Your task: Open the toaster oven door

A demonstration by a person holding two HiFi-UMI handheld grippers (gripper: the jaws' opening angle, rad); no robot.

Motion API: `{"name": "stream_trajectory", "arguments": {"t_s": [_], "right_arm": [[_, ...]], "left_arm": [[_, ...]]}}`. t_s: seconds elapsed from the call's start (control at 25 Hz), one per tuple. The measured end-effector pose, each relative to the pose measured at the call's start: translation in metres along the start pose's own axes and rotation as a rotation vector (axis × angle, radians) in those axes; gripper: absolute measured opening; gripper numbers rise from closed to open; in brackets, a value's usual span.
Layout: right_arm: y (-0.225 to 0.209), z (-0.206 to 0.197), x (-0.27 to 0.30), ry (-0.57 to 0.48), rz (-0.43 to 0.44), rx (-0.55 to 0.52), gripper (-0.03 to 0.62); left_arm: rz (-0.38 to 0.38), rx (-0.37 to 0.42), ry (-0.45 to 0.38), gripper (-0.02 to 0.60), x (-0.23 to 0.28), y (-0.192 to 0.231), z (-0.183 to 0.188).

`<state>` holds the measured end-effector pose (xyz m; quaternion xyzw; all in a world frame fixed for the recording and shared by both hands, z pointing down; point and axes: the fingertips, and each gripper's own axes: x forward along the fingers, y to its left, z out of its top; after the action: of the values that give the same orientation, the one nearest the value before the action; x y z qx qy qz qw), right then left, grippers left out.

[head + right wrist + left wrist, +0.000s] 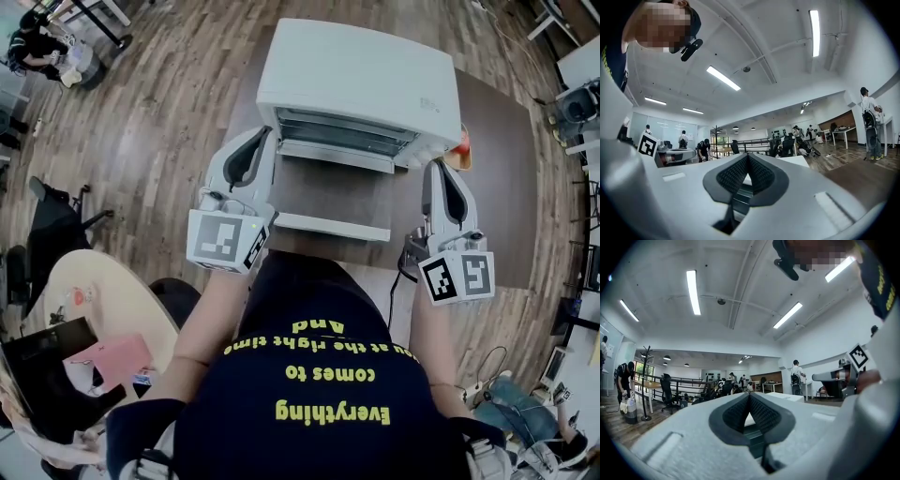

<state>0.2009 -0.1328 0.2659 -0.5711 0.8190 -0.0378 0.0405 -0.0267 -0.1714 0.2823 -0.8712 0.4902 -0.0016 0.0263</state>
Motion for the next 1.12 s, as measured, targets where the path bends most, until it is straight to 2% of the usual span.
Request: {"name": "stream_trajectory", "arguments": {"t_s": [0.44, 1.12], "right_arm": [[0.017, 0.004, 0.008, -0.005, 0.031, -0.024, 0.012], [0.017, -0.001, 0.011, 0.012, 0.022, -0.033, 0.011]], "left_arm": [[-0.005, 0.017, -0.013, 0.0, -0.005, -0.001, 0.008], [0.002, 0.008, -0.001, 0.0, -0.006, -0.002, 0.0]]}}
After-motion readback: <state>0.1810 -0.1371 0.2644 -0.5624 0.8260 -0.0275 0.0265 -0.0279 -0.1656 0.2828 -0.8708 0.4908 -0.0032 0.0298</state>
